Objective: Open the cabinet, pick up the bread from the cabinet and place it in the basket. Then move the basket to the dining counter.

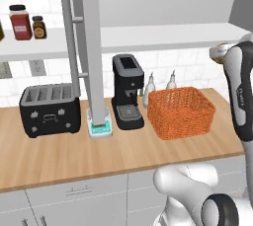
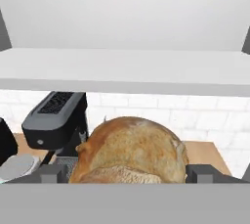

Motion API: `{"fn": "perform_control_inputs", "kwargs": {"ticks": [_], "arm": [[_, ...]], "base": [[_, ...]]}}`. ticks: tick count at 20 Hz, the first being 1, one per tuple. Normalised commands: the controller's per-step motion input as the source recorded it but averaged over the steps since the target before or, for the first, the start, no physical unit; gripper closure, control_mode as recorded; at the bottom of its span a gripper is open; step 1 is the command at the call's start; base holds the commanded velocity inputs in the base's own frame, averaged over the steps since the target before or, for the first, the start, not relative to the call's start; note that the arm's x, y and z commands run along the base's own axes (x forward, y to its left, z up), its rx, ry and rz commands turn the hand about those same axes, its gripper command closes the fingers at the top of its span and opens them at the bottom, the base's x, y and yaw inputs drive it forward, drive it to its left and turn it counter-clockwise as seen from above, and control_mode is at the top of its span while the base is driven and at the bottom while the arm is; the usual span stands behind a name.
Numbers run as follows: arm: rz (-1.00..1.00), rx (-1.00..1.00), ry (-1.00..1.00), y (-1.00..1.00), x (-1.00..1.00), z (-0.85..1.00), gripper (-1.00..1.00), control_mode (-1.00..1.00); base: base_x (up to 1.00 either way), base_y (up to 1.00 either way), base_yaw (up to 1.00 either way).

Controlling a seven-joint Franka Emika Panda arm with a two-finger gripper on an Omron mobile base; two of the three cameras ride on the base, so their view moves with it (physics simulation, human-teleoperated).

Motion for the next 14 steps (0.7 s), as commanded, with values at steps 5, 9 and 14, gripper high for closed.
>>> {"fn": "perform_control_inputs", "kwargs": {"ticks": [5,9,14], "arm": [[-0.22,0.00,0.14,-0.01,-0.27,-0.63,1.00,-1.00],[-0.11,0.02,0.15,-0.52,0.14,-0.37,1.00,-1.00],[-0.01,0.04,0.04,-0.21,0.04,-0.74,1.00,-1.00]], "base": [[0.00,0.00,0.00],[0.00,0.00,0.00],[0.00,0.00,0.00]]}}
